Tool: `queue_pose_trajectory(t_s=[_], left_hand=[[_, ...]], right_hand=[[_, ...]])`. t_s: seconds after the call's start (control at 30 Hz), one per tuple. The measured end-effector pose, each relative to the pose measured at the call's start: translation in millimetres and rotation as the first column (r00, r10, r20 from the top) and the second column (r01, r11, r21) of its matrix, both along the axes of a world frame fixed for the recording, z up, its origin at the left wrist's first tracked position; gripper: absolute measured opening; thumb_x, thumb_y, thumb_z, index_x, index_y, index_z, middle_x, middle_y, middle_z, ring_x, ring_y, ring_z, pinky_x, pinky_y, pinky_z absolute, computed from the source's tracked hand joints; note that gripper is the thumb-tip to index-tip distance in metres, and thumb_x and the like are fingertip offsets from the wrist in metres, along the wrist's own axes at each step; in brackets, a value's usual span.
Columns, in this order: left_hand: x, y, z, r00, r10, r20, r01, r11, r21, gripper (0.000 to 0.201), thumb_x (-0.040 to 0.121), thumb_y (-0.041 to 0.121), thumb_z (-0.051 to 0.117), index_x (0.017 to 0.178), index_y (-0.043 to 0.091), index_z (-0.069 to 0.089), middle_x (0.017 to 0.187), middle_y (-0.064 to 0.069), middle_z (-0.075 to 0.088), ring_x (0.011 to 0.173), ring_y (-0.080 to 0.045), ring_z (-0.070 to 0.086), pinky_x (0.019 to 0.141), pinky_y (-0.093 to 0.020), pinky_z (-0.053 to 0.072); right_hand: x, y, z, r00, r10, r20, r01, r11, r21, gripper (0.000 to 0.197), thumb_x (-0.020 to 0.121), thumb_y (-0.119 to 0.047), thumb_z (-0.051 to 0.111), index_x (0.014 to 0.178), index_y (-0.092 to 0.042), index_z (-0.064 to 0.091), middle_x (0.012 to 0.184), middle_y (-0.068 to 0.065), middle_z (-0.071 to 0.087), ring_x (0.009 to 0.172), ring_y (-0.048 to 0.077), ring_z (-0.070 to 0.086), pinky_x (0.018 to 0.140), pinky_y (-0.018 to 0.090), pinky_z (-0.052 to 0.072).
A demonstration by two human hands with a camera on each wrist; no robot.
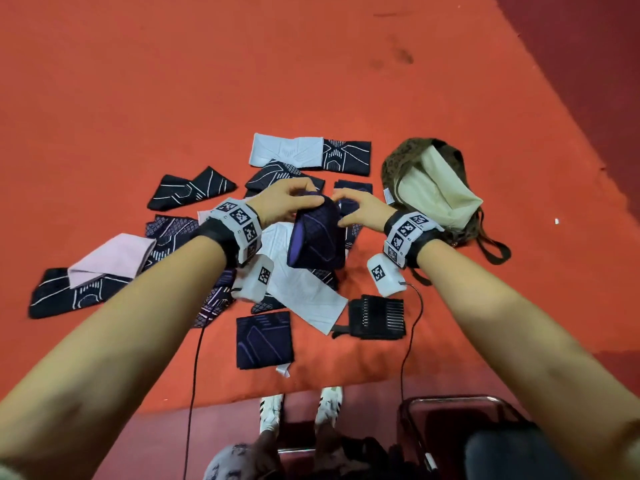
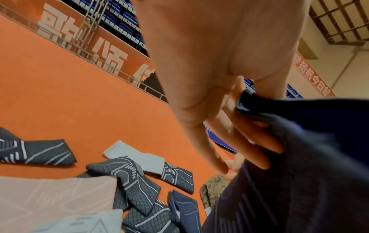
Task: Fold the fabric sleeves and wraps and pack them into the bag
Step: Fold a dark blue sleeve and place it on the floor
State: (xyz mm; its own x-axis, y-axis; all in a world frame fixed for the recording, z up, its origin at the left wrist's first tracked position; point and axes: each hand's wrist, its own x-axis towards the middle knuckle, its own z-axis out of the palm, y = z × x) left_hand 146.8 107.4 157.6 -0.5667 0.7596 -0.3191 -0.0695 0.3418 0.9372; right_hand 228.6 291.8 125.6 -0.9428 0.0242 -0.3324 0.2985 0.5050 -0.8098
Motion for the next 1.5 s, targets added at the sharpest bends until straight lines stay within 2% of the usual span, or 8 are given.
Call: queue_pose_trajectory(t_s=[0.17, 0.5, 0.67, 0.8, 1.03, 1.17, 1.33, 1.5], left_hand=[[-17.9, -26.1, 4.9, 0.959, 0.23, -0.166, -0.226, 0.973, 0.04, 0.019, 0.091, 0.011, 0.06, 0.074, 0.018, 0.054, 0.069, 0.0, 0.053, 0.058, -0.002, 0.05, 0.059, -0.017, 0.041], [-38.0, -65.9, -14.5, 0.808, 0.522, -0.273, -0.551, 0.833, -0.041, 0.042, 0.077, 0.027, 0.074, 0.047, 0.018, 0.046, 0.048, 0.005, 0.042, 0.052, -0.013, 0.036, 0.053, -0.027, 0.03], [-36.7, -72.9, -37.0, 0.835, 0.458, -0.305, -0.522, 0.836, -0.172, 0.039, 0.078, 0.026, 0.071, 0.051, 0.018, 0.044, 0.054, -0.002, 0.045, 0.063, -0.019, 0.047, 0.065, -0.046, 0.051], [-19.3, -78.2, -41.4, 0.842, 0.455, -0.291, -0.504, 0.855, -0.123, 0.015, 0.085, 0.007, 0.064, 0.074, 0.012, 0.055, 0.057, 0.001, 0.047, 0.055, -0.011, 0.051, 0.052, -0.024, 0.047], [-2.5, -74.8, -51.5, 0.921, 0.341, -0.19, -0.344, 0.939, 0.018, 0.038, 0.088, -0.007, 0.042, 0.076, 0.019, 0.067, 0.083, 0.007, 0.062, 0.069, -0.004, 0.055, 0.06, -0.016, 0.048], [0.9, -71.6, -42.6, 0.945, 0.297, -0.135, -0.294, 0.955, 0.039, 0.004, 0.09, 0.021, 0.062, 0.089, 0.02, 0.065, 0.088, 0.011, 0.061, 0.079, -0.003, 0.057, 0.073, -0.018, 0.05], [2.0, -71.3, -45.9, 0.936, 0.226, -0.27, -0.231, 0.973, 0.012, 0.015, 0.082, 0.023, 0.071, 0.084, 0.02, 0.057, 0.079, 0.009, 0.055, 0.07, 0.001, 0.049, 0.064, -0.007, 0.038], [-3.0, -71.1, -46.2, 0.958, 0.269, -0.099, -0.264, 0.963, 0.057, 0.027, 0.089, 0.006, 0.058, 0.07, 0.019, 0.044, 0.07, 0.001, 0.044, 0.065, -0.01, 0.043, 0.06, -0.023, 0.039]], right_hand=[[-6.7, -13.7, 3.3, 0.997, -0.043, 0.067, 0.041, 0.999, 0.023, 0.02, 0.079, -0.004, 0.071, 0.075, -0.013, 0.054, 0.065, -0.002, 0.048, 0.059, 0.007, 0.042, 0.062, 0.018, 0.036], [2.3, -23.4, -1.7, 0.984, -0.144, 0.1, 0.108, 0.947, 0.303, 0.025, 0.096, -0.028, 0.05, 0.076, -0.016, 0.041, 0.065, -0.004, 0.041, 0.056, 0.01, 0.036, 0.052, 0.024, 0.026], [4.9, -27.1, 2.0, 0.979, -0.2, 0.04, 0.187, 0.959, 0.212, 0.009, 0.094, -0.019, 0.054, 0.098, -0.014, 0.048, 0.059, -0.002, 0.041, 0.05, 0.012, 0.035, 0.049, 0.025, 0.026], [6.3, -38.0, 20.0, 0.991, -0.127, 0.042, 0.127, 0.992, 0.018, 0.037, 0.088, 0.006, 0.053, 0.112, -0.022, 0.058, 0.041, -0.02, 0.052, 0.037, 0.001, 0.04, 0.043, 0.011, 0.032], [-6.1, -71.6, 21.2, 0.936, -0.297, 0.188, 0.337, 0.911, -0.239, 0.035, 0.083, 0.014, 0.042, 0.109, 0.005, 0.064, 0.057, 0.009, 0.063, 0.051, 0.011, 0.064, 0.067, 0.024, 0.058], [-13.4, -82.9, 18.5, 0.965, -0.254, 0.057, 0.259, 0.961, -0.102, 0.016, 0.083, 0.004, 0.063, 0.098, 0.006, 0.067, 0.068, 0.011, 0.066, 0.051, 0.008, 0.063, 0.065, 0.026, 0.056], [-18.2, -90.9, 20.3, 0.957, -0.289, 0.016, 0.289, 0.953, -0.093, 0.014, 0.085, -0.012, 0.068, 0.083, 0.001, 0.068, 0.057, 0.005, 0.056, 0.039, 0.007, 0.051, 0.043, 0.017, 0.044], [-21.0, -87.2, 16.3, 0.985, -0.162, -0.062, 0.172, 0.959, 0.227, 0.024, 0.075, -0.035, 0.076, 0.081, -0.012, 0.069, 0.084, -0.002, 0.057, 0.079, 0.007, 0.052, 0.07, 0.01, 0.04]])
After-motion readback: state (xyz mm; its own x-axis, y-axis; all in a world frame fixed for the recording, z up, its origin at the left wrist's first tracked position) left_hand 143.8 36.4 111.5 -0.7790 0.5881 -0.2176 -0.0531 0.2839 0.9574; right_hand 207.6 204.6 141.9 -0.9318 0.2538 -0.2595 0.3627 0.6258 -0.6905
